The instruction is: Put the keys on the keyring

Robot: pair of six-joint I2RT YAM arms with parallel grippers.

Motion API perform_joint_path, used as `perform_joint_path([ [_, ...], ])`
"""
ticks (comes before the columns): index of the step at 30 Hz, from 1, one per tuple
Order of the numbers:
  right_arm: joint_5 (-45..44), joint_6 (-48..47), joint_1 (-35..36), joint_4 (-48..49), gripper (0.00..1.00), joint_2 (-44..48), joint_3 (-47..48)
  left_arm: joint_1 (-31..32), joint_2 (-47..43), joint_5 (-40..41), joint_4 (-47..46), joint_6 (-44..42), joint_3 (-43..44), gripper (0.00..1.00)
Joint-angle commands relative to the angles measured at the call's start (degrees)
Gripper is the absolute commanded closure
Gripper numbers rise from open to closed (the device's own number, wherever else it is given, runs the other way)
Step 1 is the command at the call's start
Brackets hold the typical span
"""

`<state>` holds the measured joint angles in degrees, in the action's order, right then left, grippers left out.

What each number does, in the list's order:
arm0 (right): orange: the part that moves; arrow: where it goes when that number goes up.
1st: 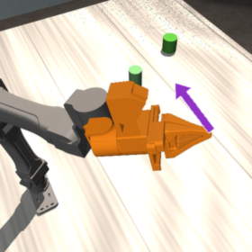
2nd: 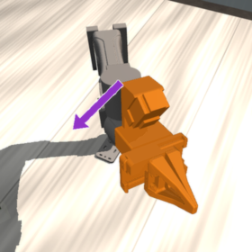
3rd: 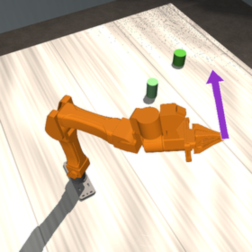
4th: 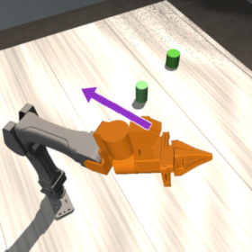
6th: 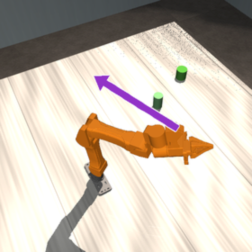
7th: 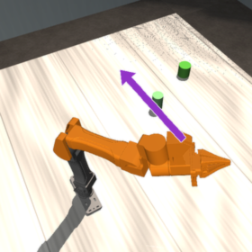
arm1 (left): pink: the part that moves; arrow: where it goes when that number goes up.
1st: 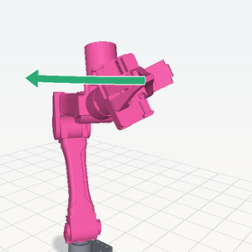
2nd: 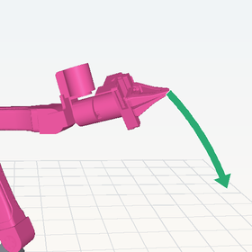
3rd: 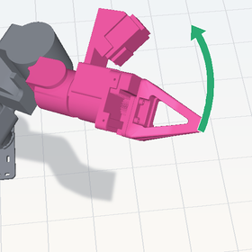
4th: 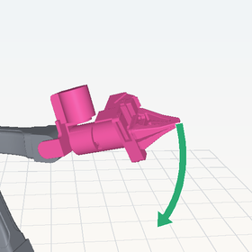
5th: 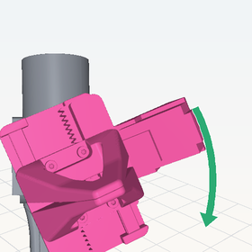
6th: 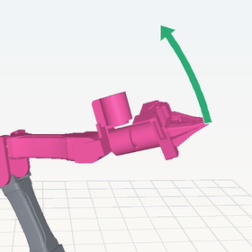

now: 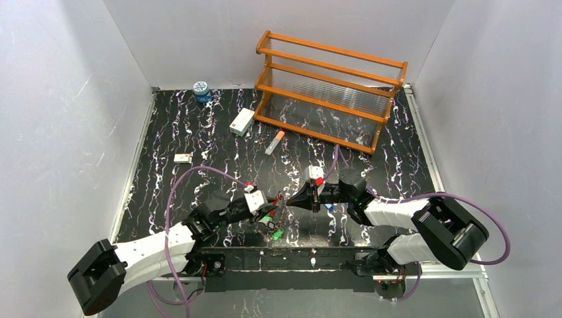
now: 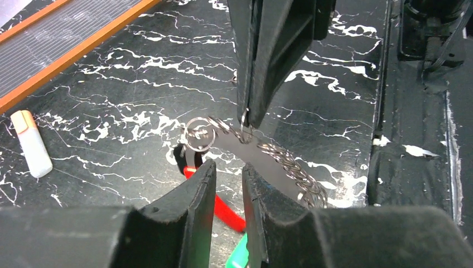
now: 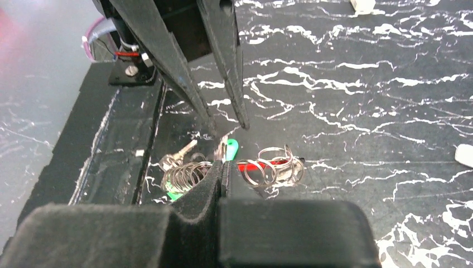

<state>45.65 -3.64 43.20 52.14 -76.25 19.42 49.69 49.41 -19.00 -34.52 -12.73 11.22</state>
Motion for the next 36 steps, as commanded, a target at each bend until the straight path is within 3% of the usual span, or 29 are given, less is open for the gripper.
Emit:
perform_joint_path([
  [1,1.9,5.7,0.0,11.7,0.99,1.2,-0.8,0.2,-1.7,-2.1,-12.2,4.6,-4.0,0.77],
  [17,3.2,6.6,0.0,12.1,0.99,0.9,-0.2,0.3,3.4,-4.8,-21.5,7.4,-4.1,0.76],
  [28,3.9,6.5,0.0,11.1,0.99,0.6,0.3,0.2,6.5,-5.4,-23.6,7.7,-2.8,0.85],
  [36,4.7,6.5,0.0,10.7,0.99,0.1,0.6,0.2,7.8,-5.5,-25.1,8.1,-2.4,0.85],
])
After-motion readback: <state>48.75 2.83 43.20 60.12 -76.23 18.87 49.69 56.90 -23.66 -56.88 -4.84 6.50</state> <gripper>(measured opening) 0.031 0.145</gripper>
